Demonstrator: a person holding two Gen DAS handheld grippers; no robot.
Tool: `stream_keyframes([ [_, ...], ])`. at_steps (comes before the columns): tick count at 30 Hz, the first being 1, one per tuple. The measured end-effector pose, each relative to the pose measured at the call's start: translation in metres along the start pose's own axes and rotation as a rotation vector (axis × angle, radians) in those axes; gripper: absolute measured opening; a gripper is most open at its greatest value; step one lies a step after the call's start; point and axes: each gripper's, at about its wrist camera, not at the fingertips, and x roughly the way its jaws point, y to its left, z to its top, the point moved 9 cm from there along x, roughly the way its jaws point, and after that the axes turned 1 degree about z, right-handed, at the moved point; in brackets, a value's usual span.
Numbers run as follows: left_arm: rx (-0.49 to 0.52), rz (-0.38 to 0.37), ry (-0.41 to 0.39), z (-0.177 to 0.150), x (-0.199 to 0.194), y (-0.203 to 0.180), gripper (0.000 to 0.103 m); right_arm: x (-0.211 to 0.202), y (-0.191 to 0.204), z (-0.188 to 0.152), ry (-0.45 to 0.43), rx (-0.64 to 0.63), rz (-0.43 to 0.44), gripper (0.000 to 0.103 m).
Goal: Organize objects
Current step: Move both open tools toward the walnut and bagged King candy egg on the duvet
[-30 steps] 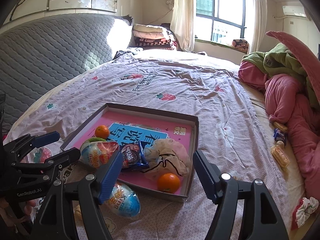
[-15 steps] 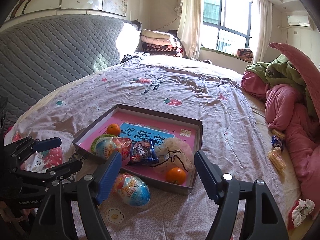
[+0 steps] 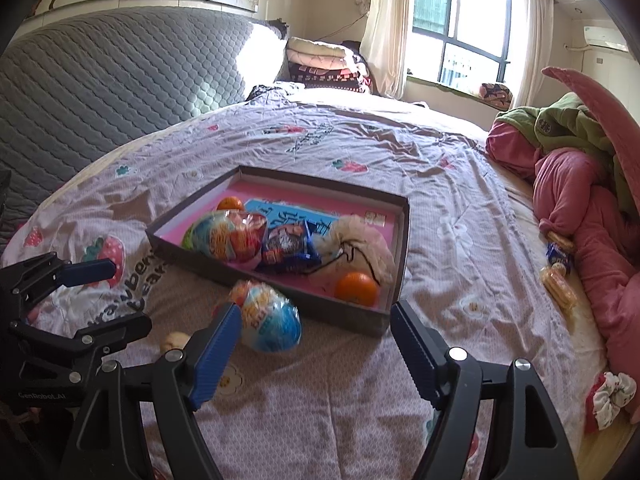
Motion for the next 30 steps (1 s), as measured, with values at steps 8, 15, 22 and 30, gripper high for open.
stream_keyframes([
  [8,0.032,-0.022,0.049,-0.019,0.01,-0.002,0.077,0.009,0.003,-0.023,0.048,-0.024,0.021,0.076],
  [15,0.062,-0.044,0.101,-0.038,0.021,-0.007,0.077,0.015,0.005,-0.035,0.076,-0.05,0.02,0.076],
  [22,0.056,-0.063,0.129,-0.042,0.031,-0.012,0.077,0.019,0.006,-0.036,0.083,-0.037,0.045,0.076],
  [30,0.053,-0.071,0.157,-0.046,0.04,-0.014,0.077,0.026,0.012,-0.035,0.093,-0.05,0.055,0.077],
])
